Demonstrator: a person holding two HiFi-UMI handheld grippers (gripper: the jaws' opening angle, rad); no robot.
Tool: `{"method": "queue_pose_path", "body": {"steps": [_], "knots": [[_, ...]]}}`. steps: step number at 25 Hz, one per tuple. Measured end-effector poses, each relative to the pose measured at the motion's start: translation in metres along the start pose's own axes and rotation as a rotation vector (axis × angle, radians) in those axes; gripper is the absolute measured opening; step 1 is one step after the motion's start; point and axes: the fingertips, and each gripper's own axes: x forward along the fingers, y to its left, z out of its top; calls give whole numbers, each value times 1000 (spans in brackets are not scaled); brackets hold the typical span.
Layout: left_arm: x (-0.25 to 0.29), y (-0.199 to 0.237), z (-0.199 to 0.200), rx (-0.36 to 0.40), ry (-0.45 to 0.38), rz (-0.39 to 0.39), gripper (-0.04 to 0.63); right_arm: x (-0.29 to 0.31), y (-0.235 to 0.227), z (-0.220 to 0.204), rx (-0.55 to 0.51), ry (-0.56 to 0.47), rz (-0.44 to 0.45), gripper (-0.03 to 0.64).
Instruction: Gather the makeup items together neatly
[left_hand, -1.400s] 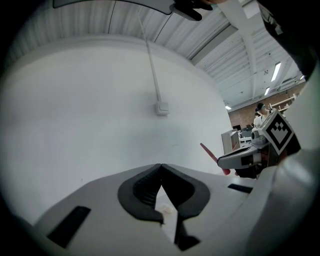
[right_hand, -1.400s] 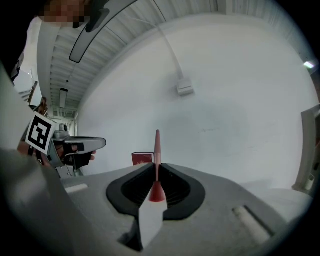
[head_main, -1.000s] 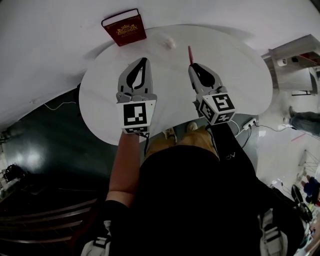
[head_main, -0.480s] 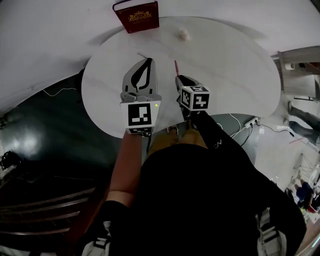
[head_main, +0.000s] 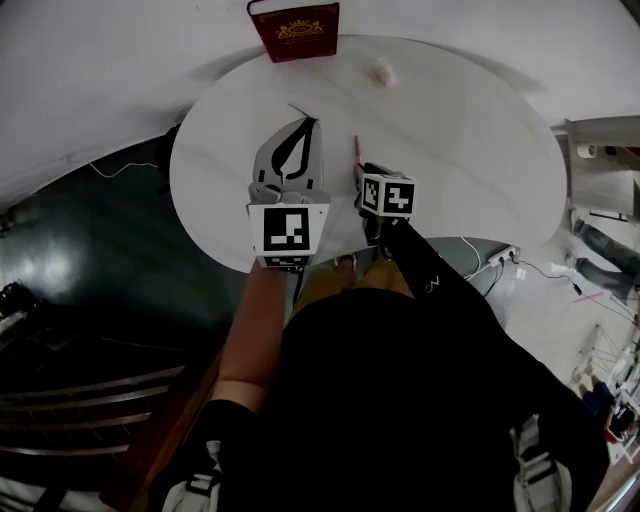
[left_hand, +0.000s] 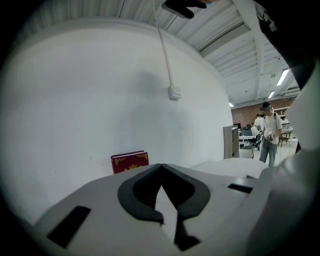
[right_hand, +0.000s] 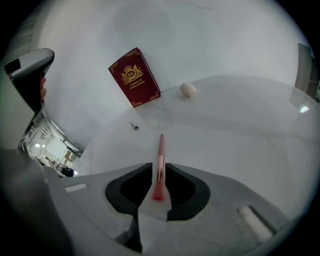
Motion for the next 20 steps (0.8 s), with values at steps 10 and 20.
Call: {"method": "queue_pose_path", "body": {"steps": [10, 20], "knots": [[4, -6, 13, 15, -42, -16, 6, -39, 9, 49, -251, -192, -6, 67], [-5, -4, 51, 44, -73, 11, 7, -190, 73, 171, -504, -684, 77, 67]]}}
